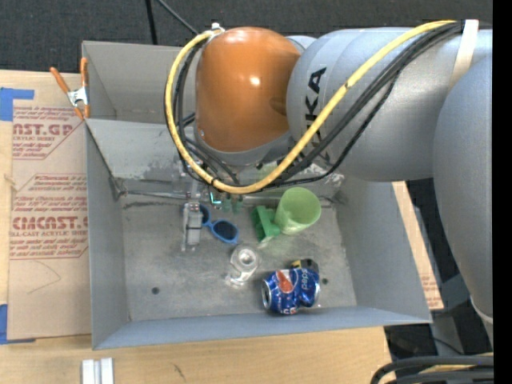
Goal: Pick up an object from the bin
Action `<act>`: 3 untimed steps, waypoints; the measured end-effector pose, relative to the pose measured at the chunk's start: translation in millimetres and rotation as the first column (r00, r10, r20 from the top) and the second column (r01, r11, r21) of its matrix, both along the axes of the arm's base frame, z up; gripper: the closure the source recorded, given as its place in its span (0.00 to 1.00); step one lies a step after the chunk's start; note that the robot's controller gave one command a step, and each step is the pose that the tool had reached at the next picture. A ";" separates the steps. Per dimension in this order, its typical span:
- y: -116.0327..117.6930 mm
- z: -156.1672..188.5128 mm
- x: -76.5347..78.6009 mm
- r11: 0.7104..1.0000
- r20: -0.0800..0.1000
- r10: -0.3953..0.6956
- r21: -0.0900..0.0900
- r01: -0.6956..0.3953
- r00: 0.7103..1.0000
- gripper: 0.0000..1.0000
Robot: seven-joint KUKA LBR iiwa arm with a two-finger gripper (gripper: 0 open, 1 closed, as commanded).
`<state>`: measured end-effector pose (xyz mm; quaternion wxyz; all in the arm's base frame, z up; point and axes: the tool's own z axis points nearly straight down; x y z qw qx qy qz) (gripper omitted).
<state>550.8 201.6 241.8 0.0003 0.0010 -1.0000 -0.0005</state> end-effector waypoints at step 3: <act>-94.5 -142.0 25.7 0.980 0.002 -0.200 0.001 0.200 0.980 0.00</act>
Offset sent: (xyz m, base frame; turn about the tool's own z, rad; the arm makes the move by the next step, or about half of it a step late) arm 0.0205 -0.0785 -0.1718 0.0258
